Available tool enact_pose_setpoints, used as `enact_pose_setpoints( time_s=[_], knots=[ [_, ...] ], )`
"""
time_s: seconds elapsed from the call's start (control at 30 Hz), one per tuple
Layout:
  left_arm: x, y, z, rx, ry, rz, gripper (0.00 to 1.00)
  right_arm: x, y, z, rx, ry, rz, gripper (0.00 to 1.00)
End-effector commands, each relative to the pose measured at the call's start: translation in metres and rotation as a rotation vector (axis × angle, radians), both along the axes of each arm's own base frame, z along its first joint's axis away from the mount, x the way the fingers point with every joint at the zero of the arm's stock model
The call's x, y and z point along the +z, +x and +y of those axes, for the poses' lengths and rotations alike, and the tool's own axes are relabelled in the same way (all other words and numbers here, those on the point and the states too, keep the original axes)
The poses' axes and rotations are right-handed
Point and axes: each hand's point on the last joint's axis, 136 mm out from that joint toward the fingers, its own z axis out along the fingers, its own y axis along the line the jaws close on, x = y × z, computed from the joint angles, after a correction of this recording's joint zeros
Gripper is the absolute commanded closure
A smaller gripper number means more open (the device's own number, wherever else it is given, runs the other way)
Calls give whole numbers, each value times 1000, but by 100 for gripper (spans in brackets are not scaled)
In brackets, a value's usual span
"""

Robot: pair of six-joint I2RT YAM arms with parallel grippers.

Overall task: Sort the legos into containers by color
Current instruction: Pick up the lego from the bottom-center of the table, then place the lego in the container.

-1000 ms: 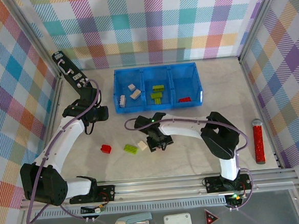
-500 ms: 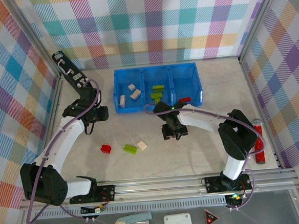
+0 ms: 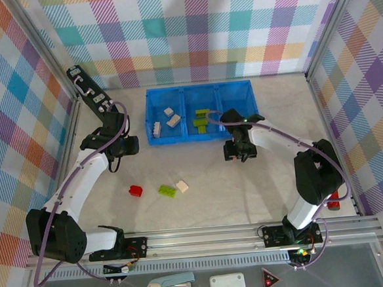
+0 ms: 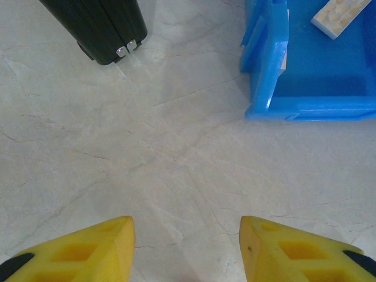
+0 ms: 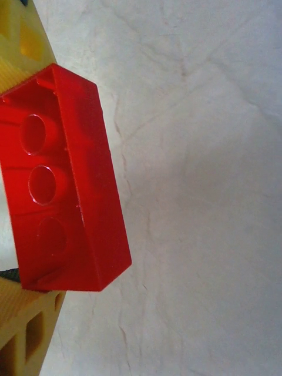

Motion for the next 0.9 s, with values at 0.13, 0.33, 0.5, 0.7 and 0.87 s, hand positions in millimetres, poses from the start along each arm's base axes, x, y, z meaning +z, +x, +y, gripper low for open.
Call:
enact_pose_setpoints(
  time_s=[0.13,0.33,0.5,0.7,0.87],
  knots=[
    [0,3,6,12,12,1,50,27,41,-10,11,51,-63,37],
    [-1,3,5,12,11,5,50,39,80,-17,7,63,-102,37],
    [-3,3,5,11,11,9,50,38,111,-22,0,61,-117,38],
    [-4,3,5,11,12,12,50,25,146,-27,-14,61,-117,39],
    [-3,2,5,10,11,9,50,11,170,-25,-19,80,-120,39]
  ],
)
